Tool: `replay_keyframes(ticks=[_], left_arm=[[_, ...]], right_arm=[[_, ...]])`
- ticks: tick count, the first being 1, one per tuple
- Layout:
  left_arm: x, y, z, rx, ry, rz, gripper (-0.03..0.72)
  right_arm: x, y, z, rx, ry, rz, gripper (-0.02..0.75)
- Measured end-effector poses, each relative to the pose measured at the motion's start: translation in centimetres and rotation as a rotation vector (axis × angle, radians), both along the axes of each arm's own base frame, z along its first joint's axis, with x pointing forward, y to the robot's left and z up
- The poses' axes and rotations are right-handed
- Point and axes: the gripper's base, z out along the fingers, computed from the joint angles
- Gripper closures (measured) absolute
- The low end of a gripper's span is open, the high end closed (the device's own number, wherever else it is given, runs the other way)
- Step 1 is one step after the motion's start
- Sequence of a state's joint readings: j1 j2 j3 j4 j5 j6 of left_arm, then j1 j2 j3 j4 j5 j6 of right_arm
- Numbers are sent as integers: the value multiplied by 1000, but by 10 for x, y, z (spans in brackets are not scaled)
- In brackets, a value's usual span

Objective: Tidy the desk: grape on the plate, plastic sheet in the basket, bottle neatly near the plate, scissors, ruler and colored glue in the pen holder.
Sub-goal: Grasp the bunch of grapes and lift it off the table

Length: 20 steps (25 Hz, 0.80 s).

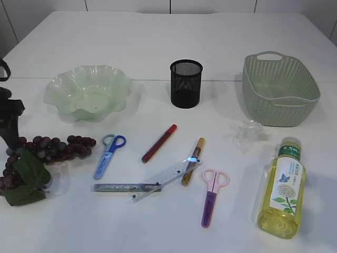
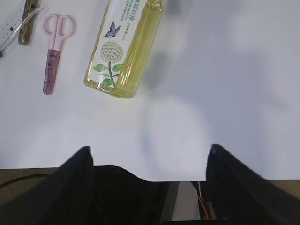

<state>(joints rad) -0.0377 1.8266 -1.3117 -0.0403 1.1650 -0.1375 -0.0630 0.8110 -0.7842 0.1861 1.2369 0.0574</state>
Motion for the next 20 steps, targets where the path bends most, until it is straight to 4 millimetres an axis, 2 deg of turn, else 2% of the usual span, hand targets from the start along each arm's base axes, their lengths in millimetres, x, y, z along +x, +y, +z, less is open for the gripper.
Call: replay_keyframes(ticks=[7, 20], left_arm=[[18, -3, -9, -26, -14, 13, 103], [25, -1, -28, -27, 8, 27, 103]], right_arm=[[0, 0, 0, 1, 0, -1, 162], [0, 0, 0, -3, 0, -2, 162]])
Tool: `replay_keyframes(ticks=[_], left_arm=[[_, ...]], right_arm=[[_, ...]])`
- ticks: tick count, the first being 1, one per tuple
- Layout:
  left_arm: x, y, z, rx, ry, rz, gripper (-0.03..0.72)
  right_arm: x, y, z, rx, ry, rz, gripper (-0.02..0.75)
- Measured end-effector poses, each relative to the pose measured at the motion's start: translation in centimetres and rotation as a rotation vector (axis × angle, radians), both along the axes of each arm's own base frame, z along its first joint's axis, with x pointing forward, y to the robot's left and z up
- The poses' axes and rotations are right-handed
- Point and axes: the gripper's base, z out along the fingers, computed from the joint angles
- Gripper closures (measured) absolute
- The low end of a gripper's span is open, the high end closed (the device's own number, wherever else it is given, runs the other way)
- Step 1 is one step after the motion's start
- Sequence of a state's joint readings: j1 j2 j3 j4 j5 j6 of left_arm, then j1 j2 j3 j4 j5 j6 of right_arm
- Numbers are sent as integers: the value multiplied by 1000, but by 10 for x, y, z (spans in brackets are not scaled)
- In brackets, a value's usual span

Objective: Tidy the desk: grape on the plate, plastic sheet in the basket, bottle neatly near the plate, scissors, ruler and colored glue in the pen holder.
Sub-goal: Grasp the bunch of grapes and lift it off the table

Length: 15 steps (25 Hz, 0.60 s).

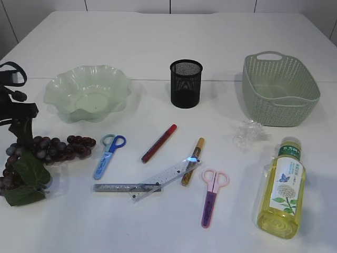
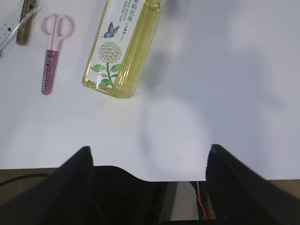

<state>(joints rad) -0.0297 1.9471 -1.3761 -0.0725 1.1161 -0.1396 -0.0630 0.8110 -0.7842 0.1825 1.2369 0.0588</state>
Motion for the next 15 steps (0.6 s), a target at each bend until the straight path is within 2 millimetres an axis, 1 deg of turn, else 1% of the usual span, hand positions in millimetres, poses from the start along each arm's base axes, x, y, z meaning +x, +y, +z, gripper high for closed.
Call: replay_keyframes(ticks=[6, 11, 15], left_arm=[[3, 0, -12, -3, 25, 3, 103], [4, -1, -14, -6, 15, 6, 103], [6, -2, -23, -21, 41, 15, 103]], right_arm=[[0, 0, 0, -2, 0, 0, 162], [0, 0, 0, -3, 0, 0, 162], [0, 0, 0, -3, 0, 0, 162]])
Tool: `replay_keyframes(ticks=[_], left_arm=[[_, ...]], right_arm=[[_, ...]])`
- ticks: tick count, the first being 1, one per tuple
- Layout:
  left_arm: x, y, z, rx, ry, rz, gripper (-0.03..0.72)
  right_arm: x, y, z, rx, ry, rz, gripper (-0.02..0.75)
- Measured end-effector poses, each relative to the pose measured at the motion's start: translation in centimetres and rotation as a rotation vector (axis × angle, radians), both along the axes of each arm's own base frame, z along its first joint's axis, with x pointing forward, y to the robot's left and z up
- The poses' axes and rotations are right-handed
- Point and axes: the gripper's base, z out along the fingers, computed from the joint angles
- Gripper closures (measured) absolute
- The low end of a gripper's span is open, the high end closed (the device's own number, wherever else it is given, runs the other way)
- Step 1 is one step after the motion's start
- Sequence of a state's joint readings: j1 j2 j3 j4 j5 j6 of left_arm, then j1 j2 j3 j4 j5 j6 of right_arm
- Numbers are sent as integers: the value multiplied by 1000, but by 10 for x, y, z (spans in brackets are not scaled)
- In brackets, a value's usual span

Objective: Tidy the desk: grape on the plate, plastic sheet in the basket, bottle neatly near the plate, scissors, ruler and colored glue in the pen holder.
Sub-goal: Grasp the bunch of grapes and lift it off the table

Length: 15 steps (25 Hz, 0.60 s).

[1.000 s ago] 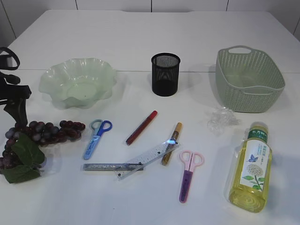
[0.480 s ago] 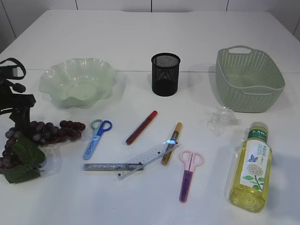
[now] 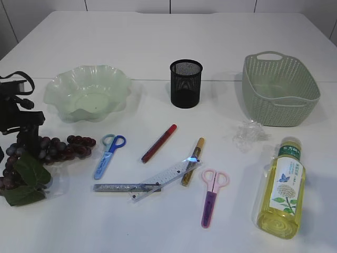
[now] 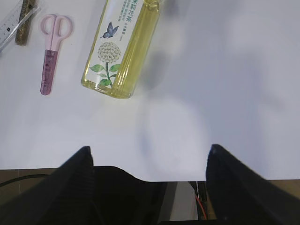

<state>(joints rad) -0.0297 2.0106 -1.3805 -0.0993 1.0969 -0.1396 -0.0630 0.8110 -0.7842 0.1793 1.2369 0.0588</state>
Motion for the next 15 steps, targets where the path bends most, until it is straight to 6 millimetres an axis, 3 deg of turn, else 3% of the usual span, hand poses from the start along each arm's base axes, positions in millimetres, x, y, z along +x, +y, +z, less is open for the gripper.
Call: replay_keyframes(ticks=[5, 15], left_arm=[[1, -2, -16, -15, 57, 9, 103], [0, -2, -19, -16, 71, -4, 129]], right_arm=[[0, 0, 0, 0, 0, 0, 162], [0, 0, 0, 0, 0, 0, 162]])
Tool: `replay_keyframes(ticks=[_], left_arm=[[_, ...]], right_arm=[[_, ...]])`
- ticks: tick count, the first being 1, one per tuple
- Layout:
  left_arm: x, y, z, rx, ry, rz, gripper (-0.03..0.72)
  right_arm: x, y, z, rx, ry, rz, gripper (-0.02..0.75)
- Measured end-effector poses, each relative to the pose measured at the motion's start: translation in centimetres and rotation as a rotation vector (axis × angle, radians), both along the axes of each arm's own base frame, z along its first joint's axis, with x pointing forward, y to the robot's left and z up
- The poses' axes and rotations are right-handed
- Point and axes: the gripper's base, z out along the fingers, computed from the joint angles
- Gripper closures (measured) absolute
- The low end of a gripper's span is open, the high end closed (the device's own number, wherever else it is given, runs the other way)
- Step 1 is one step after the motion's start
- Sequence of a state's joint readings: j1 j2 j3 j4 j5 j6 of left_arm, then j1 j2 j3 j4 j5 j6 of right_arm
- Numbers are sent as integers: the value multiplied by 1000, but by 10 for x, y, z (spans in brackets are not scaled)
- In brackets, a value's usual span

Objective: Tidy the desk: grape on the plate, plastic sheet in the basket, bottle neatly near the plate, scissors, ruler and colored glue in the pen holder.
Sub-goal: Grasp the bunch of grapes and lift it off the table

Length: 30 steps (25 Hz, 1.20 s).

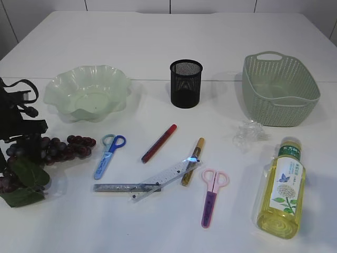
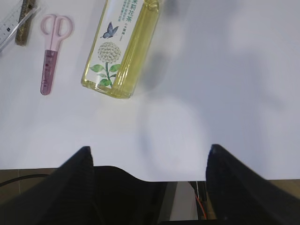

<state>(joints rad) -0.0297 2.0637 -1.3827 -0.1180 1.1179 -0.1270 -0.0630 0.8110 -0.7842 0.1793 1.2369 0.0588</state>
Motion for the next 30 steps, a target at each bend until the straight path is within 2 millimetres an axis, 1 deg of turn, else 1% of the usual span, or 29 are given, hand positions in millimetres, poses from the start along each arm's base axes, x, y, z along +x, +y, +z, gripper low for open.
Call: replay_keyframes(ticks=[8, 10, 12, 16, 18, 20, 23, 30], left_arm=[[0, 0, -4, -4, 19, -2, 144], [0, 0, -4, -4, 19, -2, 166], [0, 0, -5, -4, 22, -2, 232], [1, 0, -5, -5, 21, -2, 431], [2, -1, -4, -5, 16, -4, 505], [2, 1, -5, 5, 17, -23, 560], [2, 1, -5, 6, 16, -39, 590], [-1, 1, -5, 4, 48, -53, 599]], right_arm=[[0, 0, 0, 0, 0, 0, 162], [0, 0, 0, 0, 0, 0, 162], [0, 0, 0, 0, 0, 0, 162], [0, 0, 0, 0, 0, 0, 162], [0, 0, 0, 0, 0, 0, 162], [0, 0, 0, 0, 0, 0, 162], [0, 0, 0, 0, 0, 0, 162], [0, 0, 0, -1, 0, 0, 162]])
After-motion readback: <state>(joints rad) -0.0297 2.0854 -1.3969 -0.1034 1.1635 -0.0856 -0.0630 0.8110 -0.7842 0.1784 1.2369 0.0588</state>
